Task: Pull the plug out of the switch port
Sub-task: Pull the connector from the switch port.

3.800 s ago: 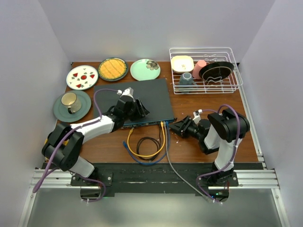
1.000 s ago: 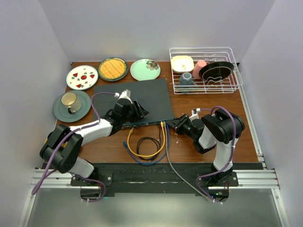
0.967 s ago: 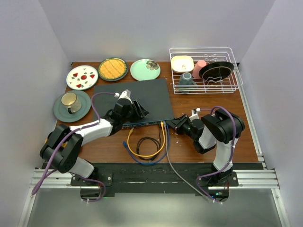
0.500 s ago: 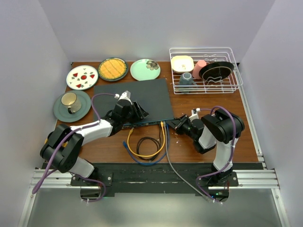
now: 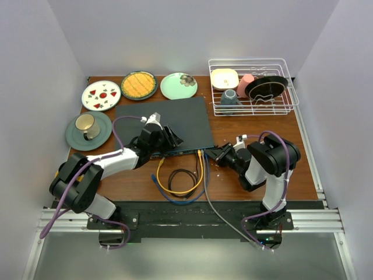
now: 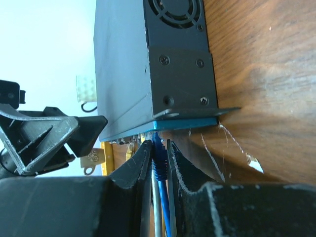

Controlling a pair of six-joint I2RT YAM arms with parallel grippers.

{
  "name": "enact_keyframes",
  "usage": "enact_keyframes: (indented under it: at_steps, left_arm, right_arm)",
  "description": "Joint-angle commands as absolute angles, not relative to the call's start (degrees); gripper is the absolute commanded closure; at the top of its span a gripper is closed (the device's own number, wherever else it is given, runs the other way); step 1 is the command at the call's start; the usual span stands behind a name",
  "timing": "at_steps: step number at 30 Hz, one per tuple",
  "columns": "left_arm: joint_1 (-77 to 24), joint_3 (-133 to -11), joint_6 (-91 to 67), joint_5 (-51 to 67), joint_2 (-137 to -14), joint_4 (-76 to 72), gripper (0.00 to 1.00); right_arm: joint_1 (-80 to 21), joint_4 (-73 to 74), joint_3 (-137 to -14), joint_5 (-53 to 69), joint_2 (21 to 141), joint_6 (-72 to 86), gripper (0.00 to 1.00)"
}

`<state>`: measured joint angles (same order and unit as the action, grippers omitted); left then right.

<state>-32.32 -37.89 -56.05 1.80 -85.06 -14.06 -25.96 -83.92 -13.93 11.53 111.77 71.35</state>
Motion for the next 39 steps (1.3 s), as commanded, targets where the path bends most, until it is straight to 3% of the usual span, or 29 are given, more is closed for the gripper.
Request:
enact_keyframes:
  at_steps: [1,19,22,29,32,39]
  left_arm:
    - [-32.61,-37.53,-56.78,2.46,-84.46,-16.61,0.44]
    - [-32.61,-36.74,-56.95,1.41,-82.79,-15.82,0.44]
    - [-32.70,-36.65,-56.69,1.06,-82.09,-15.30,0.44]
    - [-32.70,-36.83,-54.41,0.09,-79.98,-14.33,0.37]
    - [-32.70,-36.91,-53.61,0.18,-79.72,-14.33,0.34]
    - [-32.70,-36.21,-53.61,-1.58,-79.37,-13.71,0.33]
  right_arm:
    - [-25.84,-100.55,-10.99,9.93,113.64,67.33,1.00]
    - [-24.88,-98.62,-3.34,8.61,99.78,64.60,1.00]
    - [-24.70,-90.65,-3.34,8.79,90.14,62.42,1.00]
    - [-25.23,-29.71,-15.97,0.11,53.67,43.96,1.00]
    - [-25.22,-18.15,-21.07,-3.07,48.97,39.38,1.00]
    - [-25.22,-8.71,-23.55,-9.03,47.55,35.25,1.00]
